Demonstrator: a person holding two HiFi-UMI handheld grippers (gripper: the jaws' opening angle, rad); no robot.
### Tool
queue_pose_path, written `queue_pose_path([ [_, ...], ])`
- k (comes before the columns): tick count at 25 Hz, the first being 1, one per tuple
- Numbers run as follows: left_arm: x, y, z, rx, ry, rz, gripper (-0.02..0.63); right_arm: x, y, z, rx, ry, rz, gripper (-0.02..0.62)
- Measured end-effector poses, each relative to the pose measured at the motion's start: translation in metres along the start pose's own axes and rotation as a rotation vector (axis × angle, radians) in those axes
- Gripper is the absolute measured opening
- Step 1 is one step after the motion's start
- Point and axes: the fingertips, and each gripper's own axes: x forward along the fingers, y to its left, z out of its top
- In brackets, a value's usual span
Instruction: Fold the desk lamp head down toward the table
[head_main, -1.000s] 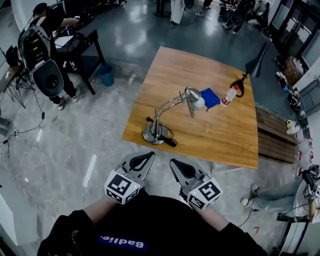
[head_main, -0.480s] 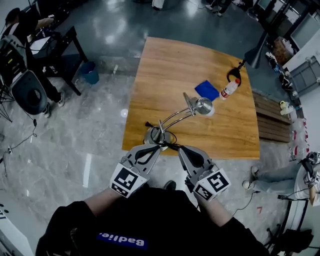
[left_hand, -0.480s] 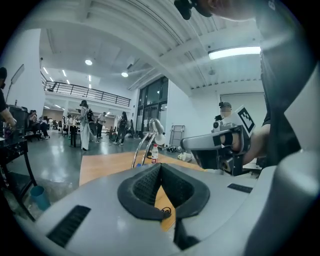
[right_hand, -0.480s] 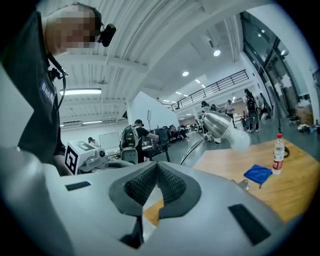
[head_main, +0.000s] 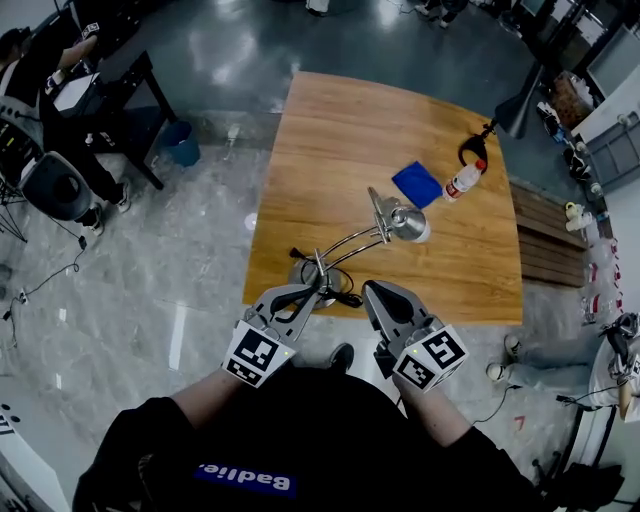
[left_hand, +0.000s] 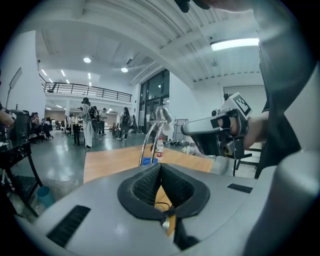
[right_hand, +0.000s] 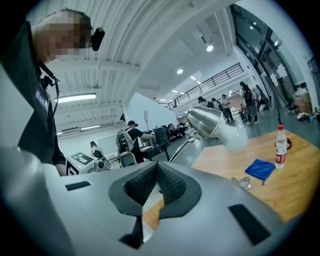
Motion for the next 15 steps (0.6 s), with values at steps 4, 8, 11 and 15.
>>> queue_pose_path([
  [4, 0.008, 0.009, -0.013, 0.002, 0.038, 0.018, 0.009, 0.008, -0.007, 0.001, 0.024, 0.011, 0.021, 0.006],
  [8, 0.014, 0.017, -0.021, -0.004, 0.06, 0.032, 0.011, 0.014, -0.012, -0.001, 0.049, 0.031, 0.036, 0.008],
  [11, 0.019, 0.023, -0.027, -0.009, 0.079, 0.042, 0.011, 0.019, -0.016, -0.002, 0.072, 0.044, 0.041, 0.02],
  [15, 0.027, 0.025, -0.041, -0.008, 0.109, 0.044, 0.014, 0.021, -0.022, -0.003, 0.117, 0.047, 0.043, 0.068],
])
